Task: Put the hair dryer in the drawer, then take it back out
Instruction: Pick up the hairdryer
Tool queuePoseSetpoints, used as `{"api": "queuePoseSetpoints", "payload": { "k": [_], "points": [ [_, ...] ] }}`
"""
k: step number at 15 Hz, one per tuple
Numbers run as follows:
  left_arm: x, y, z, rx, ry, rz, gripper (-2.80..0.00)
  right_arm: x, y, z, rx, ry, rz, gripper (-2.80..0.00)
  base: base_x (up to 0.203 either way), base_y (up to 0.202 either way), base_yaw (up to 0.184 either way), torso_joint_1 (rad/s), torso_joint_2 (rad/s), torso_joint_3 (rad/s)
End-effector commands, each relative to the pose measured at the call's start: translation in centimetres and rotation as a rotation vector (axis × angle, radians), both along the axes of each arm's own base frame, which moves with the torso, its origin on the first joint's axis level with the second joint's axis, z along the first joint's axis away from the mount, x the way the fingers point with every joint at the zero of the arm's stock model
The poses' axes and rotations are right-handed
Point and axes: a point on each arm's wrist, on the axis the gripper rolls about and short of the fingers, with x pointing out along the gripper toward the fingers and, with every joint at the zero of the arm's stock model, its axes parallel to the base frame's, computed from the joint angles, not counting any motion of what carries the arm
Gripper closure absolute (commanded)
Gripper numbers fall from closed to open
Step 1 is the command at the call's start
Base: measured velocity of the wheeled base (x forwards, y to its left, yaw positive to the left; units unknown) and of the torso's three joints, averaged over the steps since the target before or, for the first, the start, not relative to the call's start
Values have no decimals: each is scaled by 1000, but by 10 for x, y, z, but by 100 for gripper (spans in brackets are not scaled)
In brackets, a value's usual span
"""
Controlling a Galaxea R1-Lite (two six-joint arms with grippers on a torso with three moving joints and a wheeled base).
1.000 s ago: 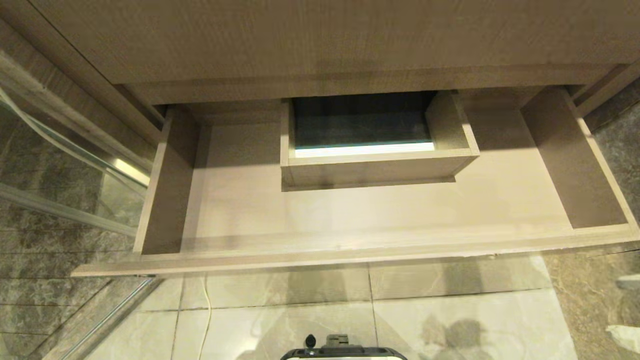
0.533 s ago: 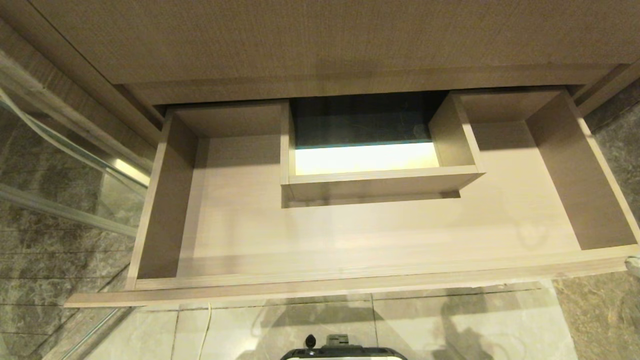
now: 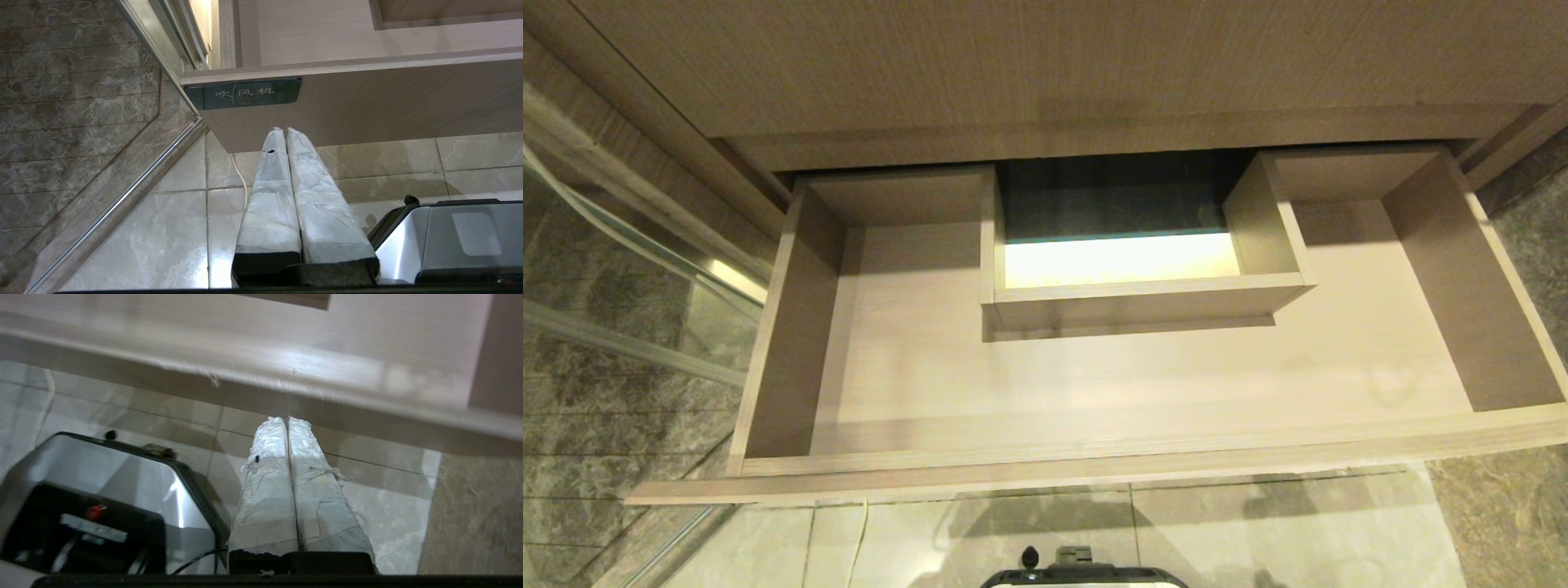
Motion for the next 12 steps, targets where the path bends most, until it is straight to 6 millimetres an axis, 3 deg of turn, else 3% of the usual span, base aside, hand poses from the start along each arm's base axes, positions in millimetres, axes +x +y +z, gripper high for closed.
{"api": "queuePoseSetpoints", "payload": {
  "k": [1, 3, 5, 12],
  "points": [
    [0, 0, 0, 0, 1, 0, 0, -30, -3, -49, 8, -170, -44, 0, 0, 0, 0, 0, 0, 0],
    [0, 0, 0, 0, 1, 0, 0, -32, -5, -79, 26, -264, -67, 0, 0, 0, 0, 0, 0, 0],
    [0, 0, 0, 0, 1, 0, 0, -30, -7, -92, 79, -231, -53, 0, 0, 0, 0, 0, 0, 0],
    [0, 0, 0, 0, 0, 0, 0, -30, -7, -96, 86, -195, -53, 0, 0, 0, 0, 0, 0, 0]
  ]
}}
